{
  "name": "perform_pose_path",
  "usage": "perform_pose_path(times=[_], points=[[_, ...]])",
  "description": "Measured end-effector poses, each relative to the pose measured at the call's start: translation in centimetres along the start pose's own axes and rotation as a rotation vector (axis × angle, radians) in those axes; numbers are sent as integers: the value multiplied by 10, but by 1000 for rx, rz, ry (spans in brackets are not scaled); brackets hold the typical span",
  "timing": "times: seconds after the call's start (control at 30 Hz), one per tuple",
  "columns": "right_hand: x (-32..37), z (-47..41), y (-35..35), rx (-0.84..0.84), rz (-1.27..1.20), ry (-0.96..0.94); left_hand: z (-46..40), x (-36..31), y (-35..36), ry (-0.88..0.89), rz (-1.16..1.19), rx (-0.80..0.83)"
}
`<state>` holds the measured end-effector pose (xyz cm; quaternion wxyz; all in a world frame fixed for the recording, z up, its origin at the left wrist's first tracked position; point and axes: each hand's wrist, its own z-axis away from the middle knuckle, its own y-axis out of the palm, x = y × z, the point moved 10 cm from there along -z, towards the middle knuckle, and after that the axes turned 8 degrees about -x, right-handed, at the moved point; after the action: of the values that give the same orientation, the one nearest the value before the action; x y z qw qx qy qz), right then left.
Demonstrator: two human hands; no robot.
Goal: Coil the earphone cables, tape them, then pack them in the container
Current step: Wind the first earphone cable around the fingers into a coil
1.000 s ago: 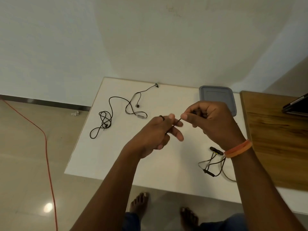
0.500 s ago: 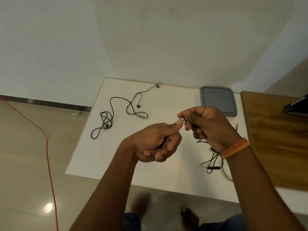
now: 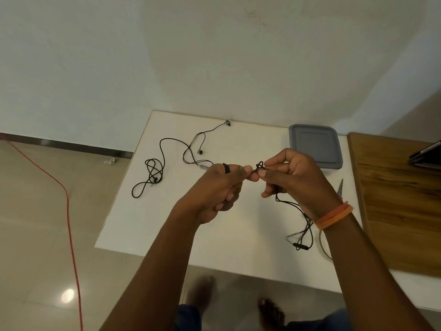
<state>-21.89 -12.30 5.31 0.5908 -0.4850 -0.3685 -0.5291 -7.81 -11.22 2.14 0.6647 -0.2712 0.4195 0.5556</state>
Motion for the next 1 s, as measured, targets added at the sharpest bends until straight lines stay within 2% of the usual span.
perform_pose_path(times=[0.17, 0.3, 0.37, 0.47, 0.53, 0.6, 0.67, 0.73, 0.9, 1.0], points=[[4, -2, -3, -57, 93, -86, -3, -1, -10, 31, -32, -129], [18, 0, -2, -147, 292, -308, -5, -1, -20, 72, -156, -277], [24, 3, 2, -151, 386, -415, -5, -3, -24, 109, -275, -357], [25, 6, 6, -164, 542, -500, -2, -20, -28, 276, -540, -486], [24, 5, 7, -151, 584, -509, 2, -29, -23, 365, -757, -508], [23, 3, 7, -137, 576, -502, 4, -33, -15, 416, -844, -479], [15, -3, 2, -133, 553, -423, 6, -37, -12, 455, -753, -444], [4, -8, -2, -99, 508, -311, 7, -40, -17, 432, -506, -448], [2, 1, 14, 109, 293, -168, 3, -25, -38, 225, 6, -454], [7, 8, 24, 198, 109, -121, 0, -13, -45, 145, 110, -456]])
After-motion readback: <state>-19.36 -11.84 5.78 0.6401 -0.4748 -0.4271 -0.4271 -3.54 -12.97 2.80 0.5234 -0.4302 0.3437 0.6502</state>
